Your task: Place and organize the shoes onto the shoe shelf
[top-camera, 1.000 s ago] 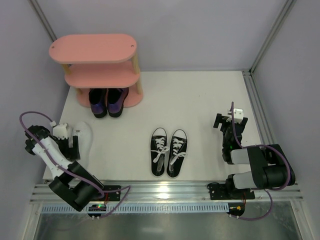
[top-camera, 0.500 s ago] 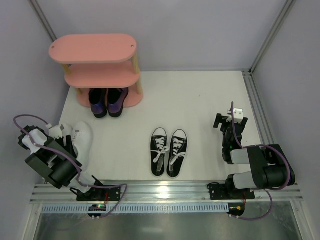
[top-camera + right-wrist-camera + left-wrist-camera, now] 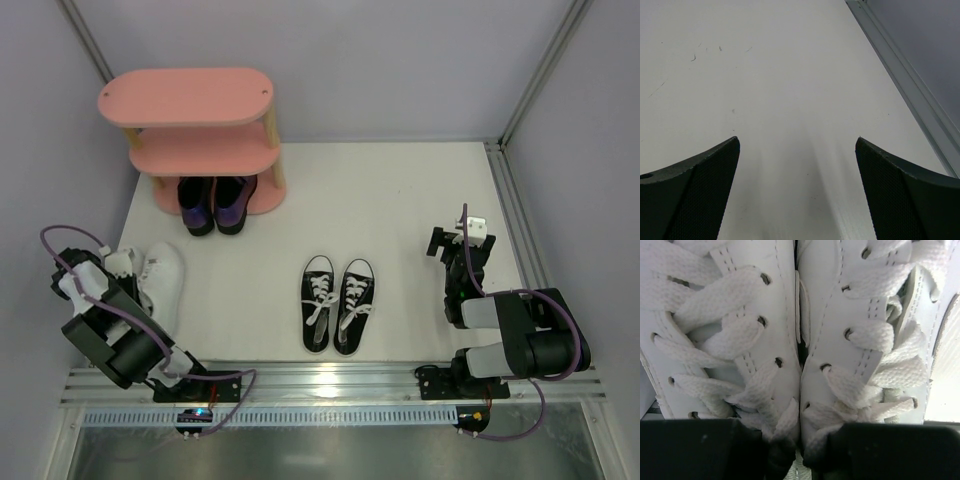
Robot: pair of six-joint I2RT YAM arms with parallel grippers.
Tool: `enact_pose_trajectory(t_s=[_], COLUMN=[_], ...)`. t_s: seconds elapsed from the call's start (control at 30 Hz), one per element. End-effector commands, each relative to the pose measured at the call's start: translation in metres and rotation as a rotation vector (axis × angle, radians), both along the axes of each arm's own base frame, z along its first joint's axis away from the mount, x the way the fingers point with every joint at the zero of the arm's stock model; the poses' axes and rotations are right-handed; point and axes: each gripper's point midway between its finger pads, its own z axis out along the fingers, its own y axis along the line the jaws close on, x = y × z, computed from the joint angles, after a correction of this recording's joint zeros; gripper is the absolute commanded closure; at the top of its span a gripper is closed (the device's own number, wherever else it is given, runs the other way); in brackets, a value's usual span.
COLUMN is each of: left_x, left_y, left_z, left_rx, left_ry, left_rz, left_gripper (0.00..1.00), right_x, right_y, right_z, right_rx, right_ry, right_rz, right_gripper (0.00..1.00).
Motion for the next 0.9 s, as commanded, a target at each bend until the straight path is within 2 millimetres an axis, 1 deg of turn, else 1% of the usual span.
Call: enact_pose_trajectory(t_s=[0.0,0.03,0.07,0.1,0.13,0.17,0.2,0.23,0.27,0.33,0.37,0.43,0.47,0.5,0.53,0.57,0.6,0.67,0.7,0.73,0.77,0.8,0.83,0.87], left_x=[0.043,0.058,0.063,0.066,0.072,0.078,0.084,0.094,0.099,0.108,0.118,0.126,0.128,0.130,0.138,0.133,0.134,0.134,0.131,0.124,0.120,0.121,0.113,0.110], left_y=[-0.017,-0.026,-0.022,-0.024,-0.033,-0.038,-0.041,-0.050,-0.057,-0.060,-0.067,-0.069,-0.071,-0.073,-0.073,-0.078,-0.080,-0.079,-0.076,-0.067,-0.063,-0.061,-0.064,-0.066], left_z=[-0.004,0.027,0.033,0.044,0.053,0.072,0.083,0.094,0.107,0.120,0.126,0.133,0.132,0.127,0.140,0.138,0.140,0.143,0.141,0.139,0.139,0.140,0.138,0.139], left_rx=[-0.098,-0.135,-0.121,-0.119,-0.120,-0.101,-0.081,-0.054,-0.041,-0.009,-0.018,-0.043,-0.073,-0.123,-0.147,-0.182,-0.204,-0.207,-0.187,-0.115,-0.084,-0.065,-0.056,-0.055], left_ry=[-0.142,-0.219,-0.235,-0.253,-0.269,-0.321,-0.350,-0.387,-0.428,-0.481,-0.513,-0.523,-0.501,-0.459,-0.465,-0.418,-0.404,-0.384,-0.379,-0.380,-0.389,-0.412,-0.422,-0.429], left_rz=[-0.018,0.010,0.007,0.026,0.012,0.037,0.036,0.002,0.035,0.062,0.084,0.139,0.181,0.252,0.264,0.289,0.301,0.322,0.328,0.349,0.351,0.347,0.348,0.350], left_gripper=[1.00,1.00,1.00,1.00,1.00,1.00,1.00,1.00,1.00,1.00,1.00,1.00,1.00,1.00,1.00,1.00,1.00,1.00,1.00,1.00,1.00,1.00,1.00,1.00], right_x=[0.009,0.009,0.009,0.009,0.009,0.008,0.009,0.008,0.009,0.008,0.008,0.008,0.009,0.009,0.008,0.008,0.008,0.009,0.009,0.008,0.008,0.008,0.009,0.008], right_y=[0.002,0.002,0.002,0.002,0.002,0.002,0.002,0.002,0.002,0.002,0.002,0.002,0.002,0.002,0.002,0.002,0.002,0.002,0.002,0.002,0.002,0.002,0.003,0.001], right_z=[0.027,0.027,0.027,0.027,0.028,0.027,0.027,0.027,0.028,0.028,0.027,0.028,0.027,0.028,0.027,0.027,0.027,0.028,0.027,0.027,0.027,0.027,0.027,0.027], right_rx=[0.030,0.030,0.030,0.030,0.030,0.030,0.030,0.030,0.030,0.030,0.030,0.031,0.030,0.030,0.030,0.030,0.030,0.030,0.030,0.030,0.030,0.030,0.030,0.030], right_ry=[-0.108,-0.108,-0.108,-0.108,-0.109,-0.108,-0.108,-0.106,-0.109,-0.109,-0.106,-0.109,-0.108,-0.111,-0.108,-0.108,-0.106,-0.109,-0.108,-0.108,-0.106,-0.108,-0.108,-0.108], right_rz=[0.005,0.005,0.005,0.005,0.005,0.003,0.005,0.003,0.005,0.003,0.005,0.003,0.005,0.003,0.006,0.003,0.005,0.005,0.005,0.003,0.005,0.003,0.006,0.002], right_gripper=[0.03,0.03,0.03,0.03,0.03,0.03,0.03,0.03,0.03,0.03,0.03,0.03,0.03,0.03,0.03,0.03,0.03,0.03,0.03,0.03,0.03,0.03,0.03,0.03])
